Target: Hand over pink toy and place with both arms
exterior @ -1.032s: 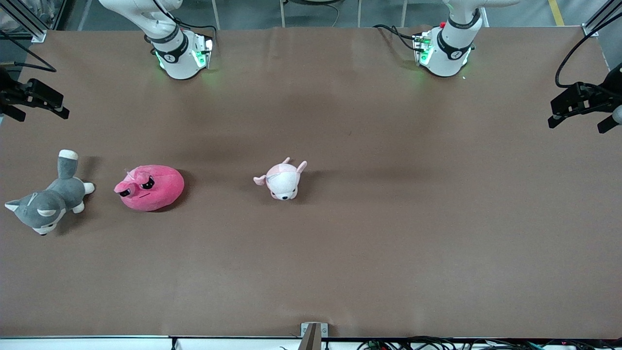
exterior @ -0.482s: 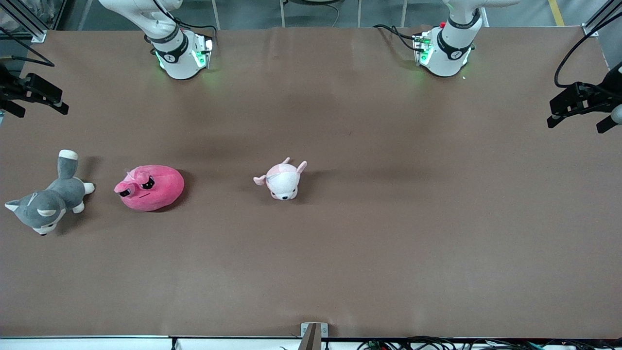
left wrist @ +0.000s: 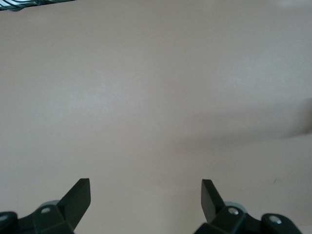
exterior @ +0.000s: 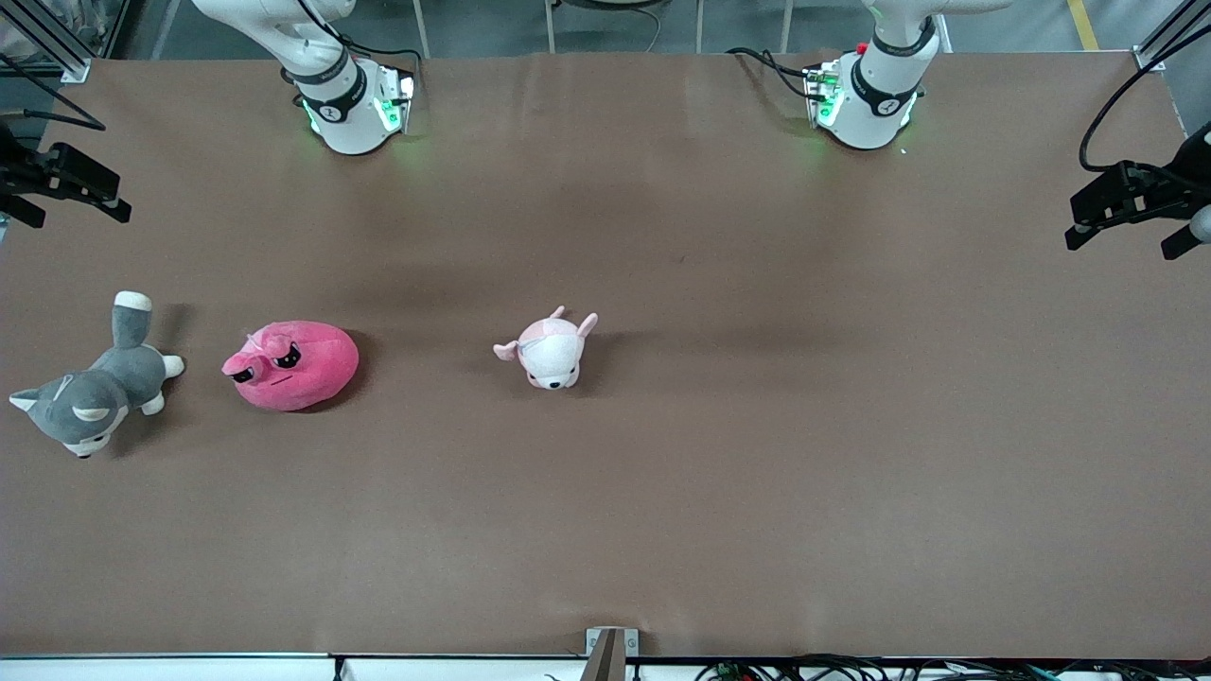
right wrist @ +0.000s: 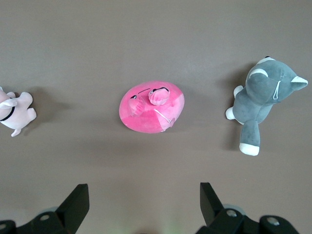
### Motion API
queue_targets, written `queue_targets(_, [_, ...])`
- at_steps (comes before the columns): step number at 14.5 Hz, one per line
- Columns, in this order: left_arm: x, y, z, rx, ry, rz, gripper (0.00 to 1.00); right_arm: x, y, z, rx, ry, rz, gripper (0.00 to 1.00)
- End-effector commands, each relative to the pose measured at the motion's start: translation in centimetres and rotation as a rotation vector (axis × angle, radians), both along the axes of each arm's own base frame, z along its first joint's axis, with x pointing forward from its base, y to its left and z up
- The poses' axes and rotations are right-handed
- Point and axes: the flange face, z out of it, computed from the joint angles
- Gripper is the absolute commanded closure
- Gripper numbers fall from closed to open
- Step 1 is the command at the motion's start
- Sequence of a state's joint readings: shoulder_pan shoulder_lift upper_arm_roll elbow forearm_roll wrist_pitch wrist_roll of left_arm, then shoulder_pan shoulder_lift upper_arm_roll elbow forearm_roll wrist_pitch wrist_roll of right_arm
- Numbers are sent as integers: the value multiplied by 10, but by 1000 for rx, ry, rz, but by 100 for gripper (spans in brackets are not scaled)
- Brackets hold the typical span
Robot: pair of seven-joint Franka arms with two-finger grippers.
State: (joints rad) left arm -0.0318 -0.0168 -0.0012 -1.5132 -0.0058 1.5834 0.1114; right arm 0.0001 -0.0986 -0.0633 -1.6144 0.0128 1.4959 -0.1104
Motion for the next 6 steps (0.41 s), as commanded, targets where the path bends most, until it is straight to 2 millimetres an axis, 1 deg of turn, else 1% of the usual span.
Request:
queue_targets(1, [0,0,3,6,6,10,0,-9,1,1,-17,1,16,0])
queue_targets(6, [-1,0,2,6,9,13,0,-9,1,1,-17,7,16,0])
